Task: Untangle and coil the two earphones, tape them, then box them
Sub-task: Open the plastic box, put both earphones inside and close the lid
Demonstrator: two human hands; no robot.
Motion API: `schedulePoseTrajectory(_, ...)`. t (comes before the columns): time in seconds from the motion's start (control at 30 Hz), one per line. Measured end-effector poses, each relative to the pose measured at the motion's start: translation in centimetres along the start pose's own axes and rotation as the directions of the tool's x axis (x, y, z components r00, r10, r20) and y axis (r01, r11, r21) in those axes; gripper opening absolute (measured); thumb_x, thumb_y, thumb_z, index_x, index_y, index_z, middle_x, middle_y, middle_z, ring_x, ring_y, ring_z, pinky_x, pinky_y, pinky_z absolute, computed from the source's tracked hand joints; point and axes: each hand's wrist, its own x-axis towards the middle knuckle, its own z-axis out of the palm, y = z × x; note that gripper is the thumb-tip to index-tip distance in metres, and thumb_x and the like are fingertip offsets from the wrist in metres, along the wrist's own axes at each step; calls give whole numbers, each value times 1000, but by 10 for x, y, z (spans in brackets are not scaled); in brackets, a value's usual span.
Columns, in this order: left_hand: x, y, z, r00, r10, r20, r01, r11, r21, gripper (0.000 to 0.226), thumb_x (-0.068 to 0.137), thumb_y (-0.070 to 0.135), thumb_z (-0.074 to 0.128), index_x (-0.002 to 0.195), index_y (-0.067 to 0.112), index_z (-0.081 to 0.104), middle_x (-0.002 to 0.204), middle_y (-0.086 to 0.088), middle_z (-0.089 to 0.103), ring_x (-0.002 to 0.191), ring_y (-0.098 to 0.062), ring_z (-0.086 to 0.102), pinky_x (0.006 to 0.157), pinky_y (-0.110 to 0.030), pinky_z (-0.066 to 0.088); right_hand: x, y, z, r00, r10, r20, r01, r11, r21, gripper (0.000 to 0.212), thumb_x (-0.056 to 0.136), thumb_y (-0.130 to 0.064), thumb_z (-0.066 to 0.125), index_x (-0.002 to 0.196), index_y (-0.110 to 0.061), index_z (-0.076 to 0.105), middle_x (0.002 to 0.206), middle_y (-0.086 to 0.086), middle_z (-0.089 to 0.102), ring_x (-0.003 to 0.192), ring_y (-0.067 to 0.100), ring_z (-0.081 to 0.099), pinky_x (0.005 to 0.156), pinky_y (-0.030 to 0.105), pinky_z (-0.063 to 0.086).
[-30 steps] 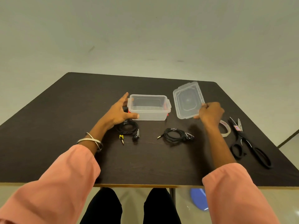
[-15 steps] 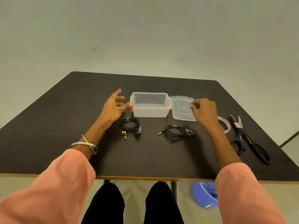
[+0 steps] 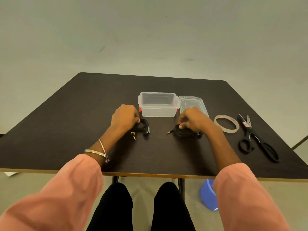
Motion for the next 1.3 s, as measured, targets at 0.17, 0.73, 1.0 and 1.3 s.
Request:
schedulePoseTrajectory(0.17,3,-6,-17,999,-13,43,17,995,-95,8,83,17,71,88,14,76,92,-7,71,86,-23,65,74,-34,49,-6,-1,-15,994,-81,-74,87,992,86,9,81,-4,71,83,-14,70,83,6,72,73,11,61,67,19,45)
schedulePoseTrajectory(0.73,76,60,-69,986,-163,42,130,580,-804,18,72,7,81,86,2,72,80,-4,70,64,-6,61,49,-8,44,27,-20,-82,729,127,-673,174,916,361,10,79,-14,76,87,-13,72,80,3,67,70,14,60,69,23,49)
schedulePoseTrajectory(1.0,92,51,-6,932,-362,6,337,861,-382,25,71,31,83,85,13,74,89,-3,70,93,-22,59,106,-48,27,36,-7,-61,764,184,-619,137,891,433,9,82,-12,73,90,-12,70,78,-1,64,74,14,62,74,31,56)
schedulePoseTrajectory(1.3,90,51,2,981,-1,-192,54,961,271,14,83,25,69,92,14,68,103,-13,69,126,-34,44,106,-54,22,47,-10,-54,755,180,-630,144,892,428,11,82,-13,74,92,-13,70,80,-2,65,73,11,62,75,31,57)
